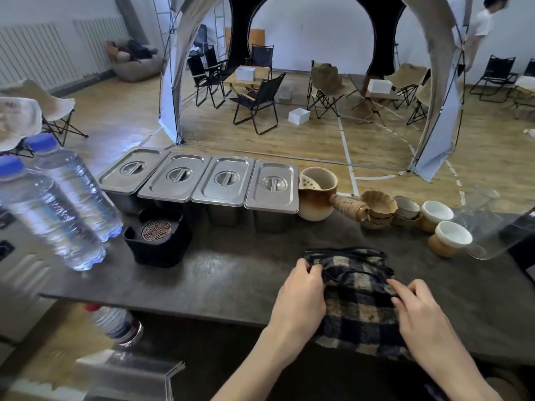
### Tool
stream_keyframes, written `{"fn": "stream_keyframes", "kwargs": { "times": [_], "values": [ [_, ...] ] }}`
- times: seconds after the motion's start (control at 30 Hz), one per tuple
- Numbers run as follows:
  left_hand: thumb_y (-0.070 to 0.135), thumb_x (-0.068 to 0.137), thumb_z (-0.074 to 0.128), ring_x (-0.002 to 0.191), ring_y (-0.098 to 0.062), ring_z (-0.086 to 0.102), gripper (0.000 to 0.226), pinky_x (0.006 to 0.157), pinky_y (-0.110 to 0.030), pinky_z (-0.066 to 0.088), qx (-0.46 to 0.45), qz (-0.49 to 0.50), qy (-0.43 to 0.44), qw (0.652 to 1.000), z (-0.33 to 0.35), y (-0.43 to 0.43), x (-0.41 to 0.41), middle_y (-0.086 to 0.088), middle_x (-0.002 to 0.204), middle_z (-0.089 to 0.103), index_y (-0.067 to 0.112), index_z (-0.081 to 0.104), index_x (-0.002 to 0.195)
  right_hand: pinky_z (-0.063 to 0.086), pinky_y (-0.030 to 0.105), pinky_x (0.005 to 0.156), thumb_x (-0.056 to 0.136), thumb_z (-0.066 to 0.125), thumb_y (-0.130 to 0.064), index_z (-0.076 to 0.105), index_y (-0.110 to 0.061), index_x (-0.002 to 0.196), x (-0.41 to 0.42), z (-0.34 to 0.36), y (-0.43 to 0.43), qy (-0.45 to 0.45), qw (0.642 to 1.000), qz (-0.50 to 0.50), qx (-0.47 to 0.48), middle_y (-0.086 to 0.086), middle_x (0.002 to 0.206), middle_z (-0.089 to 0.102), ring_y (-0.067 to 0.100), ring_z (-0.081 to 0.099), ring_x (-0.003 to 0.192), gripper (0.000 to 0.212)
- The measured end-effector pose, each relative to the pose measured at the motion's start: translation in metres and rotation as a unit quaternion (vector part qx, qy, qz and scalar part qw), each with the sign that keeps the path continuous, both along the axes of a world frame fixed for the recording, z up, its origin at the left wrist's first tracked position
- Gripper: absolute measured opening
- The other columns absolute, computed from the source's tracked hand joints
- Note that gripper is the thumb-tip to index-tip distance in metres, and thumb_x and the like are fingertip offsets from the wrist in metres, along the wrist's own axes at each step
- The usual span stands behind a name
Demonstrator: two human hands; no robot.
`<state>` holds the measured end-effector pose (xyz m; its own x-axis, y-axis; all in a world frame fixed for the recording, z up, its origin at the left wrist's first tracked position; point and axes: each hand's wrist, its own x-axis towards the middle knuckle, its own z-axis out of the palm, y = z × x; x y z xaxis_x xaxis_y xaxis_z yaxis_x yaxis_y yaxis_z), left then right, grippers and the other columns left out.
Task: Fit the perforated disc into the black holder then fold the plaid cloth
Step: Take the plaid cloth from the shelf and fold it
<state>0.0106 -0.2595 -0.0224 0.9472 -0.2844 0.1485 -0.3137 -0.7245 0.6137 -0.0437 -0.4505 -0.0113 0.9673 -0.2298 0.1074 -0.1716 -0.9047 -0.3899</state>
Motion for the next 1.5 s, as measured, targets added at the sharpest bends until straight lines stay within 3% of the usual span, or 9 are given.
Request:
{"fn": "stream_keyframes", "kwargs": {
  "times": [0.17, 0.3, 0.5, 0.73, 0.87, 1.03, 1.13, 1.23, 1.5],
  "values": [
    [0.010, 0.095, 0.050, 0.096, -0.023, 0.057, 0.018, 0.079, -0.035, 0.053, -0.001, -0.013, -0.008, 1.000, 0.000, -0.022, -0.004, -0.002, 0.113, 0.048, 0.015, 0.054, 0.112, 0.047, 0.043, 0.057, 0.089, 0.059, -0.004, 0.061, 0.000, 0.124, -0.005, 0.004, -0.017, 0.012, 1.000, -0.028, -0.010, 0.003, 0.085, 0.040, 0.025, 0.051, 0.062, 0.036],
    [0.006, 0.094, 0.051, 0.093, -0.025, 0.057, 0.020, 0.074, -0.036, 0.052, -0.004, -0.026, -0.013, 1.000, 0.006, -0.038, 0.000, -0.003, 0.110, 0.046, 0.013, 0.052, 0.113, 0.046, 0.043, 0.058, 0.090, 0.057, -0.003, 0.057, -0.003, 0.131, -0.011, 0.013, -0.030, 0.012, 0.999, -0.034, -0.011, 0.003, 0.085, 0.039, 0.024, 0.051, 0.060, 0.041],
    [0.001, 0.094, 0.048, 0.099, -0.031, 0.056, 0.032, 0.077, -0.040, 0.051, 0.022, -0.032, -0.008, 0.999, 0.019, -0.054, 0.015, -0.009, 0.118, 0.044, 0.008, 0.047, 0.125, 0.042, 0.035, 0.060, 0.097, 0.039, -0.010, 0.022, -0.027, 0.151, 0.011, 0.022, -0.039, 0.066, 0.997, -0.028, -0.002, -0.005, 0.085, 0.030, 0.014, 0.047, 0.064, 0.058],
    [-0.005, 0.089, 0.047, 0.098, -0.030, 0.054, 0.031, 0.081, -0.043, 0.053, 0.060, -0.029, 0.009, 0.998, 0.023, -0.019, 0.027, -0.008, 0.118, 0.039, 0.008, 0.048, 0.116, 0.033, 0.016, 0.063, 0.096, 0.037, -0.003, 0.028, -0.019, 0.149, 0.057, 0.026, -0.024, 0.168, 0.983, 0.008, 0.072, -0.011, 0.083, 0.030, 0.015, 0.045, 0.093, 0.057],
    [0.000, 0.091, 0.046, 0.100, -0.028, 0.055, 0.029, 0.085, -0.040, 0.052, 0.055, 0.001, 0.016, 0.998, 0.024, 0.024, 0.034, -0.005, 0.116, 0.039, 0.011, 0.049, 0.118, 0.034, 0.023, 0.079, 0.098, 0.038, -0.012, 0.026, -0.020, 0.150, 0.071, 0.020, 0.009, 0.172, 0.979, 0.052, 0.093, -0.003, 0.100, 0.035, 0.014, 0.042, 0.091, 0.054],
    [0.008, 0.096, 0.045, 0.097, -0.026, 0.057, 0.031, 0.083, -0.029, 0.045, 0.047, 0.032, 0.021, 0.998, 0.024, 0.086, 0.035, 0.001, 0.110, 0.037, 0.014, 0.049, 0.126, 0.036, 0.026, 0.088, 0.096, 0.038, -0.011, 0.026, -0.019, 0.150, 0.086, 0.021, 0.064, 0.188, 0.969, 0.112, 0.112, 0.006, 0.119, 0.040, 0.022, 0.046, 0.112, 0.056],
    [0.013, 0.096, 0.045, 0.101, -0.033, 0.058, 0.032, 0.086, -0.033, 0.044, 0.048, 0.066, 0.038, 0.996, 0.025, 0.120, 0.037, 0.000, 0.111, 0.038, 0.015, 0.049, 0.128, 0.037, 0.034, 0.100, 0.093, 0.035, -0.011, 0.032, -0.015, 0.146, 0.087, 0.021, 0.100, 0.177, 0.968, 0.139, 0.113, 0.009, 0.125, 0.042, 0.030, 0.046, 0.121, 0.053],
    [0.014, 0.096, 0.048, 0.101, -0.034, 0.058, 0.037, 0.090, -0.037, 0.045, 0.055, 0.086, 0.062, 0.993, 0.024, 0.149, 0.038, -0.001, 0.109, 0.038, 0.015, 0.049, 0.133, 0.040, 0.041, 0.100, 0.090, 0.034, -0.010, 0.032, -0.016, 0.144, 0.085, 0.021, 0.129, 0.160, 0.970, 0.152, 0.104, 0.011, 0.125, 0.040, 0.036, 0.047, 0.120, 0.055],
    [0.010, 0.094, 0.055, 0.089, -0.023, 0.045, 0.047, 0.082, -0.030, 0.037, 0.092, 0.108, 0.104, 0.984, 0.017, 0.192, 0.038, -0.006, 0.099, 0.039, 0.005, 0.045, 0.140, 0.040, 0.048, 0.101, 0.083, 0.033, -0.005, 0.028, -0.014, 0.148, 0.084, 0.028, 0.169, 0.167, 0.965, 0.192, 0.056, 0.016, 0.140, 0.035, 0.039, 0.044, 0.122, 0.066]
  ]
}}
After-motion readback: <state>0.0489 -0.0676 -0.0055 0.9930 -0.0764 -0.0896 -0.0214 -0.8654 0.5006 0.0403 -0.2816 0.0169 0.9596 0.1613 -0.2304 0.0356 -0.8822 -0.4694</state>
